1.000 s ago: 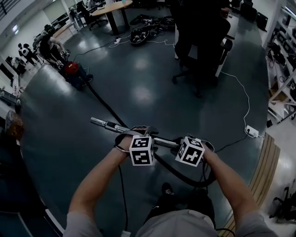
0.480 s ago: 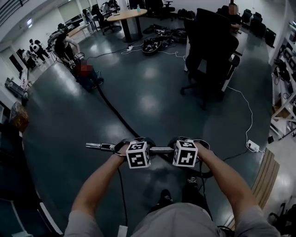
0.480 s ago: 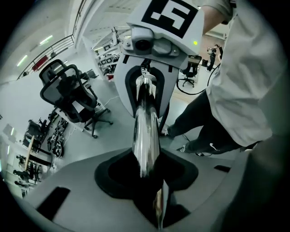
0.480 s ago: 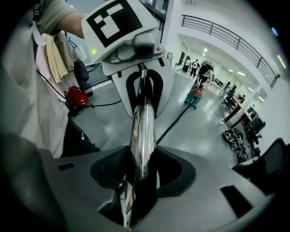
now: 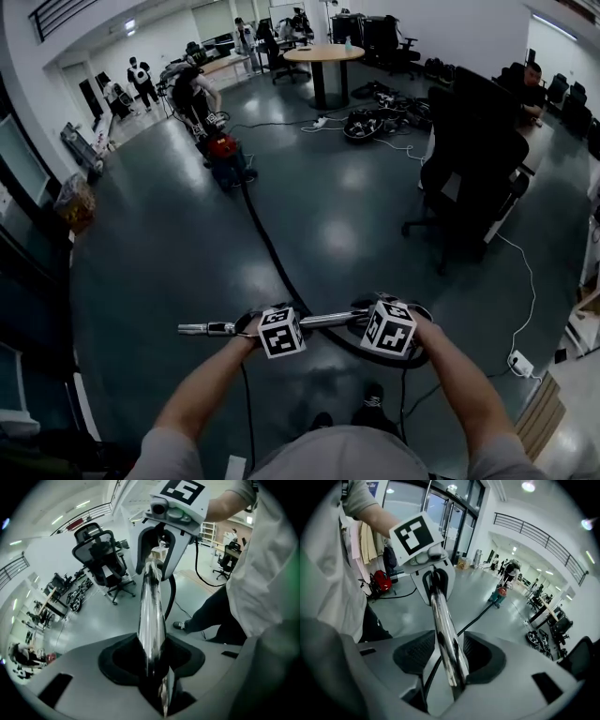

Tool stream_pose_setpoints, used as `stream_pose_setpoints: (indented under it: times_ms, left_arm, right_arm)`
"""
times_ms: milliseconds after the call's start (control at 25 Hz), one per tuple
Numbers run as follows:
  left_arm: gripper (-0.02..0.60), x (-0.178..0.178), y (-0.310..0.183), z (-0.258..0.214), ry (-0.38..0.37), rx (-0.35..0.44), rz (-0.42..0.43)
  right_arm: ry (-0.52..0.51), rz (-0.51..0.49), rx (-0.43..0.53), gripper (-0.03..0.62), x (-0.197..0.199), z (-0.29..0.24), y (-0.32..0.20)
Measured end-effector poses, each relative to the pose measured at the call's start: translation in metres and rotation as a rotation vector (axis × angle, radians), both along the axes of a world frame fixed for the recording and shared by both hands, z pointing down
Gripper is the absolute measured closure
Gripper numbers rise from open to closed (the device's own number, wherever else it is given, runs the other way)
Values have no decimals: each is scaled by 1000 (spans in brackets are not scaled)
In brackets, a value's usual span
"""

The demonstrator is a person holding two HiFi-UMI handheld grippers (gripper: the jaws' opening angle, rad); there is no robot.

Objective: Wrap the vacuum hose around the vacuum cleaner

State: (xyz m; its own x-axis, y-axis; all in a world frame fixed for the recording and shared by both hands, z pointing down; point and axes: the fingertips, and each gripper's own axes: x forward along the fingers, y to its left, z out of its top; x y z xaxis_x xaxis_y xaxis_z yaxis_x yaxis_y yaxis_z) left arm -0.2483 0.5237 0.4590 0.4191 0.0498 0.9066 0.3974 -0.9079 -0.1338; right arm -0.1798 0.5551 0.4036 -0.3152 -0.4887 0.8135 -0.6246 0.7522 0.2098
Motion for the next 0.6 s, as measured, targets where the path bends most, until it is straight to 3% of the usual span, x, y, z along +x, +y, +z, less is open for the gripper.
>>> stream_pose_setpoints:
  times_ms: [240,440,600]
  left_arm:
    - [417,26,-39,2,54,-6,-262]
    - [417,42,-54,-1,127,-18,-418]
    - [417,49,-58,-1,170,-28,-524]
  right_arm:
    - [-168,102,131,421,60,-37,-24]
    - [-409,254,60,421,77,-19,-28]
    - [-543,283,1,421,69,0,-35]
